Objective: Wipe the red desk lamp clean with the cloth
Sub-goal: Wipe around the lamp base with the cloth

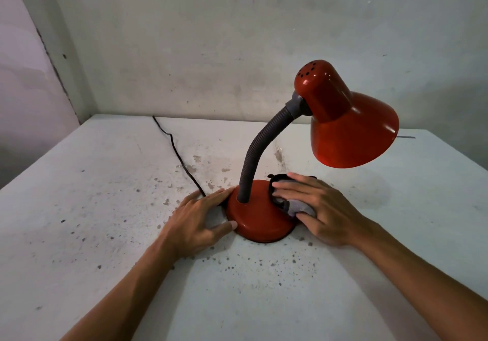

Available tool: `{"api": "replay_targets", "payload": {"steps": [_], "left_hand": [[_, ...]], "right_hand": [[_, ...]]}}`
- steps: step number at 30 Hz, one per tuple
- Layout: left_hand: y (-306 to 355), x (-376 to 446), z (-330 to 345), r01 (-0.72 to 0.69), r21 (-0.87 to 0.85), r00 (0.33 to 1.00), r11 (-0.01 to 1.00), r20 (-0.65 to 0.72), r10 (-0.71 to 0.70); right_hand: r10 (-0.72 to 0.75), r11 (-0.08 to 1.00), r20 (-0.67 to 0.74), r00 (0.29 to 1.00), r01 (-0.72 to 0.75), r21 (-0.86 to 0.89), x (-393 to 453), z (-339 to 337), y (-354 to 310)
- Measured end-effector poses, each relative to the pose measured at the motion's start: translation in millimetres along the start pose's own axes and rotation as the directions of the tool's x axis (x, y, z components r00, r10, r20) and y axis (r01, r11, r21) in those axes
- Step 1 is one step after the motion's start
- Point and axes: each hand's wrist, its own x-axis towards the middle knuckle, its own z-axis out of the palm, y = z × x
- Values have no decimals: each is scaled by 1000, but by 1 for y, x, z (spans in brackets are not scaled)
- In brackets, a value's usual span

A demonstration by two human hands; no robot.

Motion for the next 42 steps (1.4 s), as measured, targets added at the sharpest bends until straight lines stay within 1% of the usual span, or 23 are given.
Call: {"api": "replay_targets", "payload": {"steps": [2,4,6,10,15,20,22,24,26,27,29,31,34,38,42], "left_hand": [[0,0,0,-1,8,1000,1000,6,1],[0,0,2,-9,31,1000,999,13,9],[-1,0,2,-5,46,1000,999,16,4],[0,-1,0,8,47,1000,999,21,-9],[3,-1,0,6,73,1000,997,27,-8],[6,1,1,19,65,1000,998,5,-20],[8,0,1,30,69,1000,997,3,-31],[8,0,1,39,71,999,997,5,-39],[7,0,1,40,71,999,997,-2,-40],[8,0,1,38,69,999,997,-4,-38],[10,1,2,38,79,999,996,4,-39],[11,2,2,48,106,999,993,17,-50],[18,1,-1,62,107,998,992,27,-65],[23,-8,-6,64,82,997,995,38,-67],[22,-22,-8,42,31,999,999,16,-43]], "right_hand": [[-58,997,3,998,58,41,-5,0,5],[-121,992,-5,993,121,19,-9,1,8],[-145,989,-3,989,145,10,-6,-2,9],[-239,971,-5,971,239,6,-5,-3,9],[-142,989,-64,988,143,20,-7,-2,13],[11,993,-113,993,2,118,-4,7,4],[5,990,-111,994,10,140,-7,7,3],[-55,987,-96,994,69,148,-17,11,5],[-83,983,-122,989,101,156,-29,14,12],[-51,981,-147,988,77,180,-33,14,15],[89,957,-187,978,-32,289,-34,15,17],[212,903,-178,961,-123,412,-29,16,10],[288,850,-149,946,-181,494,-26,22,3],[286,831,-117,951,-185,525,-34,22,-1],[238,819,-94,967,-148,554,-47,21,-12]]}}
